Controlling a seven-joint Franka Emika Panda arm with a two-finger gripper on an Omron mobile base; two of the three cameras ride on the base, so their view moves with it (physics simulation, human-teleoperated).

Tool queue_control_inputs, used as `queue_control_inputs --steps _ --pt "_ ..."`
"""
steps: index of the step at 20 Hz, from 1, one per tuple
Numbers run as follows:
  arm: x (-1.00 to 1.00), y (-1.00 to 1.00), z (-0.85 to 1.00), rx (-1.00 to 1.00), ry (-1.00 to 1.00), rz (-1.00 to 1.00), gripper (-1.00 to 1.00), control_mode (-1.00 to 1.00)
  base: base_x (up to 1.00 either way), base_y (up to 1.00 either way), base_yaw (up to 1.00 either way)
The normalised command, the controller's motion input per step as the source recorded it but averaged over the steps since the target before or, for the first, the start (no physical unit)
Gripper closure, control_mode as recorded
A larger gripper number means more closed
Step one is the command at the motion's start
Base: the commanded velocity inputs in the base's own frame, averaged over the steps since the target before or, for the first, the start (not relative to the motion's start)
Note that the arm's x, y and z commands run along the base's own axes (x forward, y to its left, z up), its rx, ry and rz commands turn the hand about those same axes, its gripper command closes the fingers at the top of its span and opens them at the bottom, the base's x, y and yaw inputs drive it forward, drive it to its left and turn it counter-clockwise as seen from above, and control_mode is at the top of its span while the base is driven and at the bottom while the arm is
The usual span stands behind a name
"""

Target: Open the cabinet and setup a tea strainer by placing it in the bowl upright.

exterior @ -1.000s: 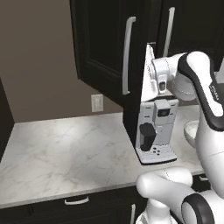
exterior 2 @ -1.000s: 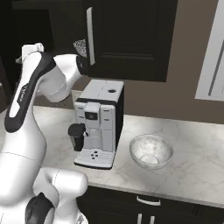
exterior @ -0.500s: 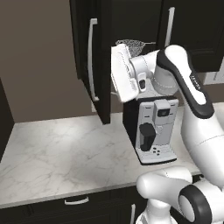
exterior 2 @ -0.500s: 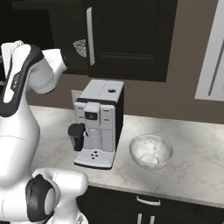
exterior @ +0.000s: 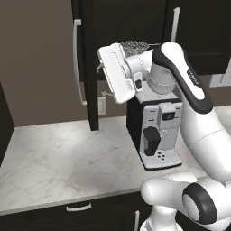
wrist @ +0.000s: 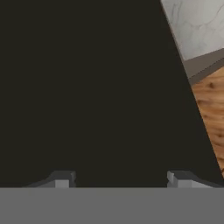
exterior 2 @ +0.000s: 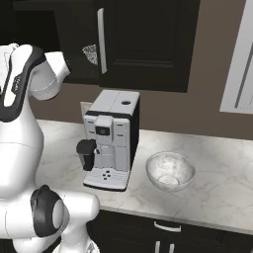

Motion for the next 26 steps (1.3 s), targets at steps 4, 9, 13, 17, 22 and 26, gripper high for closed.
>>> queue_control_inputs --steps 4,9,13,17,22,26 --pt "0.00 0.08 -0.01 -0.02 0.01 0.00 -1.00 -1.00 0.00 0.00 0.00" --pt "0.00 -0.34 -0.03 -0.06 -0.03 0.00 -1.00 -1.00 0.00 0.00 0.00" --pt "0.00 -0.83 -0.04 -0.18 -0.18 0.00 -1.00 -1.00 0.00 0.00 0.00" --pt "0.00 -0.97 -0.08 -0.26 -0.25 0.00 -1.00 -1.00 0.00 0.00 0.00" --pt "0.15 -1.00 -0.18 -0.29 -0.16 0.00 -1.00 -1.00 0.00 0.00 0.00" --pt "0.24 -1.00 -0.26 -0.32 -0.27 0.00 -1.00 -1.00 0.00 0.00 0.00"
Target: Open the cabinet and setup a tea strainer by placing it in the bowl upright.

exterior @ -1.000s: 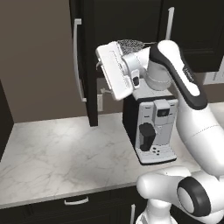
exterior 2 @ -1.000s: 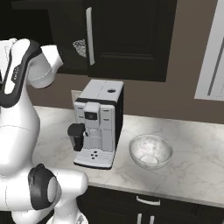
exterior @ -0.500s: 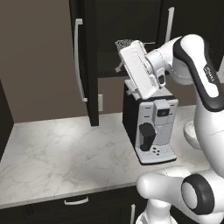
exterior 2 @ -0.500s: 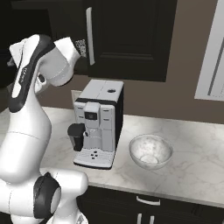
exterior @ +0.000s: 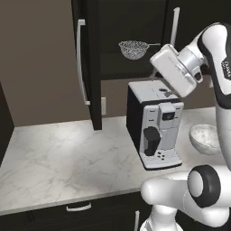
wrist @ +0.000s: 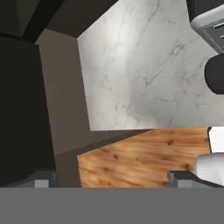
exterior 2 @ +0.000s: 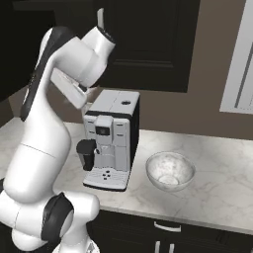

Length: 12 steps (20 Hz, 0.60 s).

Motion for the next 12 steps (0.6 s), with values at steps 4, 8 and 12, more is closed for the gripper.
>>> queue_control_inputs --steps 4,8,12 --pt "0.34 -1.00 -0.47 -0.27 -0.33 0.00 -1.00 -1.00 0.00 0.00 0.00" --pt "0.39 -0.96 -0.39 -0.40 -0.27 0.02 -1.00 -1.00 0.00 0.00 0.00" --pt "0.11 -0.67 -0.27 -0.49 -0.37 0.02 -1.00 -1.00 0.00 0.00 0.00"
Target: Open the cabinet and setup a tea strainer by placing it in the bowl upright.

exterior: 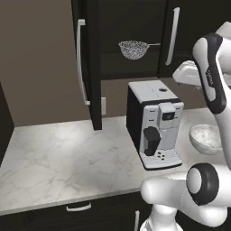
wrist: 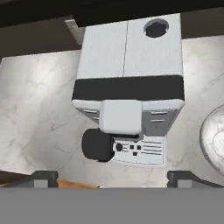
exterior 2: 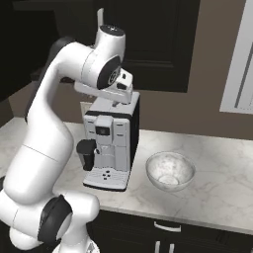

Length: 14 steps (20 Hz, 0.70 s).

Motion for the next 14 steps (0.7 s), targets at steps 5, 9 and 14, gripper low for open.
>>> queue_control_inputs --steps 5,9,14 --pt "0.02 -0.21 0.19 -0.32 -0.39 0.06 -1.00 -1.00 0.00 0.00 0.00" --pt "0.08 0.14 0.33 -0.19 -0.34 0.05 -1.00 -1.00 0.00 0.00 0.00" --pt "0.23 0.01 0.50 0.02 -0.27 -0.13 -1.00 -1.00 0.00 0.00 0.00"
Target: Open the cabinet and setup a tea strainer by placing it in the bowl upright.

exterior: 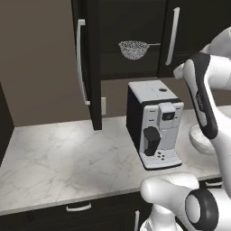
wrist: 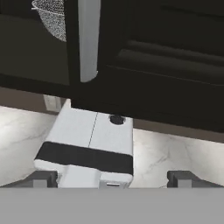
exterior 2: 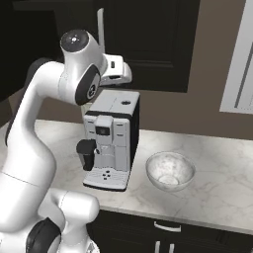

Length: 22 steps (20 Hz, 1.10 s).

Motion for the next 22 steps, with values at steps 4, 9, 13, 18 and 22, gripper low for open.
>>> queue_control_inputs --steps 4,9,13,18,22 --pt "0.11 0.16 0.36 0.04 -0.18 -0.27 -1.00 -1.00 0.00 0.00 0.00" --pt "0.08 0.24 0.22 0.07 -0.14 -0.15 -1.00 -1.00 0.00 0.00 0.00" --pt "0.21 -0.07 0.01 0.32 0.00 -0.01 -1.00 -1.00 0.00 0.00 0.00" --pt "0.09 0.04 0.00 0.04 -0.07 0.02 -1.00 -1.00 0.00 0.00 0.00" --pt "0.22 0.23 0.04 -0.08 -0.05 0.06 -1.00 -1.00 0.00 0.00 0.00"
